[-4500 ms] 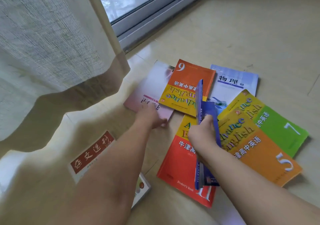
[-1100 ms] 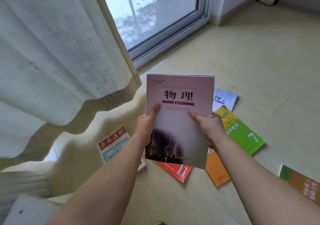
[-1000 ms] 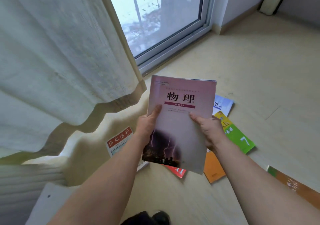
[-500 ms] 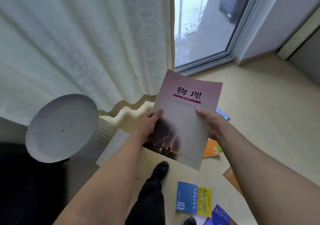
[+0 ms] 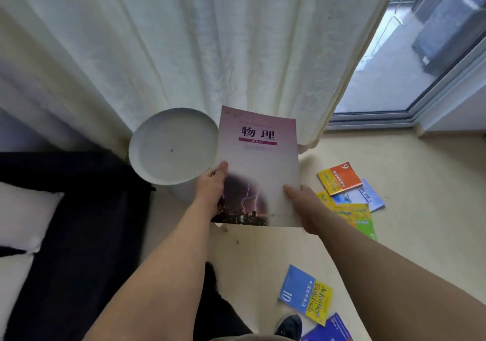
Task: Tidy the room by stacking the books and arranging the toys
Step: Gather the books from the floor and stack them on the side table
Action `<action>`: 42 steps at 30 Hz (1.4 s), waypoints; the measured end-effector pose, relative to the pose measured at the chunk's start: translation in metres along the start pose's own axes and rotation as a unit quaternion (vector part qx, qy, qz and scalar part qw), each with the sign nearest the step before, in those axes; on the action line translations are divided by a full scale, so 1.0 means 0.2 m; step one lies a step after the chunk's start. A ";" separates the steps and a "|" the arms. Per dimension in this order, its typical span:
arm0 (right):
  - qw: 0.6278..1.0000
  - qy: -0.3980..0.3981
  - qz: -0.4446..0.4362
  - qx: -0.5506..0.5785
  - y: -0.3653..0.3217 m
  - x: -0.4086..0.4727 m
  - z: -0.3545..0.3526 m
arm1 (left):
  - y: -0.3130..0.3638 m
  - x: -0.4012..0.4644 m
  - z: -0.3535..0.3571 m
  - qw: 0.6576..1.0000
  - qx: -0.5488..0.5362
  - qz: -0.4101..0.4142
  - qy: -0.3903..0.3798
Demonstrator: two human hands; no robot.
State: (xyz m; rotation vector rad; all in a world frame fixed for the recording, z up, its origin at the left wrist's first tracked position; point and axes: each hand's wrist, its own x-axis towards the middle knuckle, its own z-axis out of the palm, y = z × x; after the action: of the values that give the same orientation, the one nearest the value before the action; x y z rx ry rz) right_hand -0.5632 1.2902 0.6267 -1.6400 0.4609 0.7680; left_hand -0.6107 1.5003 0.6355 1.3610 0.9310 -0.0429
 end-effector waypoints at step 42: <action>0.918 -0.124 -0.002 -0.377 -0.25 2.30 2.33 | -0.47 2.58 -1.27 0.953 0.058 -0.102 0.281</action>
State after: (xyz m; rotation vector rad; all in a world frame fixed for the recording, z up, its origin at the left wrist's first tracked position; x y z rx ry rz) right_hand -0.3137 1.8051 0.3033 -2.2011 -0.0474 1.2298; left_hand -0.4595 1.9332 0.2773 1.4066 1.5671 0.1418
